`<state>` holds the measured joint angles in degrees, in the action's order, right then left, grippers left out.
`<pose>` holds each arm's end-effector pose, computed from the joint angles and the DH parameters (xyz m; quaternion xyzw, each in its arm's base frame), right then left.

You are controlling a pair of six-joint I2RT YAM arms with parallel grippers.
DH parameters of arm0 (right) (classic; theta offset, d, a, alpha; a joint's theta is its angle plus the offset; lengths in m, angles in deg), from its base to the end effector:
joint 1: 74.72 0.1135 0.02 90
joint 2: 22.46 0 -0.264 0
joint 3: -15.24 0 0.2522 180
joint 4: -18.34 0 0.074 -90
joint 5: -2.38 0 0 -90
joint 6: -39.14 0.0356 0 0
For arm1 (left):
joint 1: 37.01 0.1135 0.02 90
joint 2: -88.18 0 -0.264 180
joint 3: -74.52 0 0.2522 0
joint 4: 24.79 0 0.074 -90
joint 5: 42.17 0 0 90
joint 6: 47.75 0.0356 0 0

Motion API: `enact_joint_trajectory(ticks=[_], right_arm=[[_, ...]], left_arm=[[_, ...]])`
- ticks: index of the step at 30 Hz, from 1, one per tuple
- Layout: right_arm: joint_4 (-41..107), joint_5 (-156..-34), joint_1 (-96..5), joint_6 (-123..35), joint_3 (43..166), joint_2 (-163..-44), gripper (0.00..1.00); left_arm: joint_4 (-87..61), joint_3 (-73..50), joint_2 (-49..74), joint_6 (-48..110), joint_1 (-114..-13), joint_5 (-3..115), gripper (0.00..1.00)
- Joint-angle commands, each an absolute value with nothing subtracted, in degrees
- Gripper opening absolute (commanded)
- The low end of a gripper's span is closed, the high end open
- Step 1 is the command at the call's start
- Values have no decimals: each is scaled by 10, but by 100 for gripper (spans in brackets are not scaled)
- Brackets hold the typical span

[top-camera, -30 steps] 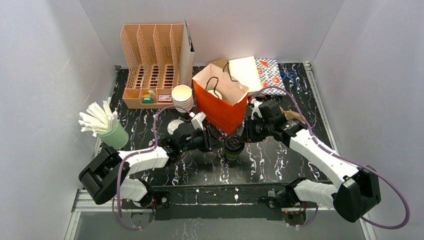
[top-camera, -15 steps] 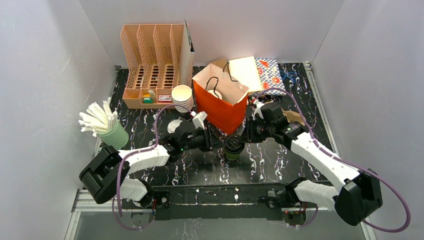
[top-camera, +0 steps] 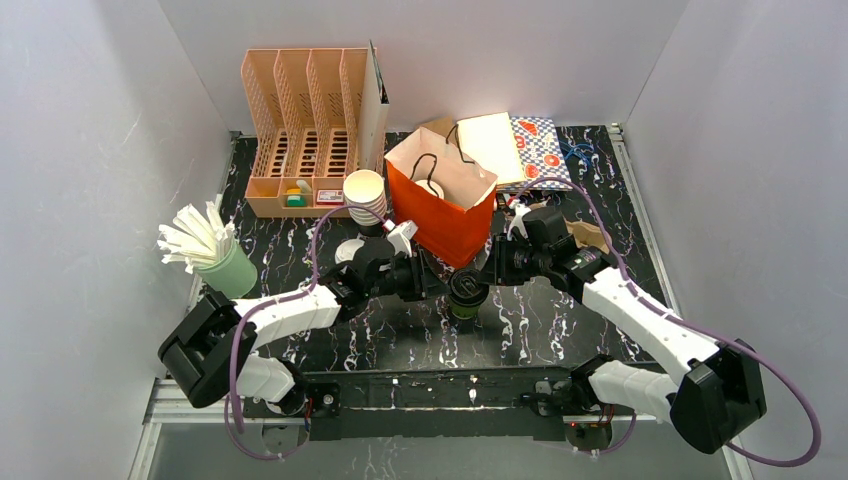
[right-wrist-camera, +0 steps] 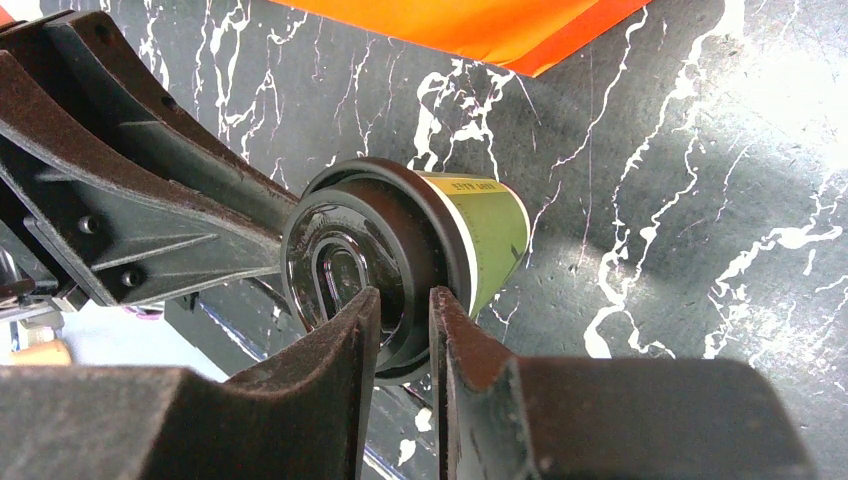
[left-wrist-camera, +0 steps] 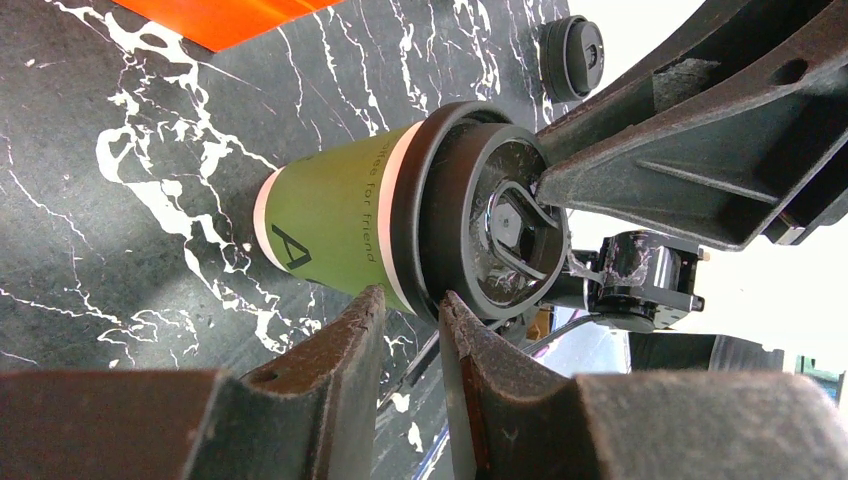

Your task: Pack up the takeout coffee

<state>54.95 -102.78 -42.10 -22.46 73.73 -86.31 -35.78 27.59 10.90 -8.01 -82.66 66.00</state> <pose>0.1932 0.1347 0.2545 -0.0870 0.9029 0.3086 0.2864 0.1887 -0.2089 0.2078 0.0588 0.8087 -0.5102 0.2867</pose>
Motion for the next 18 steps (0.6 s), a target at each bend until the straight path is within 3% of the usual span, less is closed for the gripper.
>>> enact_joint_trajectory(ticks=[1, 18], right_arm=[[619, -1014, -415, -224, 696, -904, 35], [558, -1012, -417, -148, 604, -865, 35]], left_arm=[[-297, 266, 100, -61, -833, 624, 25], [-271, 253, 87, -54, -836, 606, 24]])
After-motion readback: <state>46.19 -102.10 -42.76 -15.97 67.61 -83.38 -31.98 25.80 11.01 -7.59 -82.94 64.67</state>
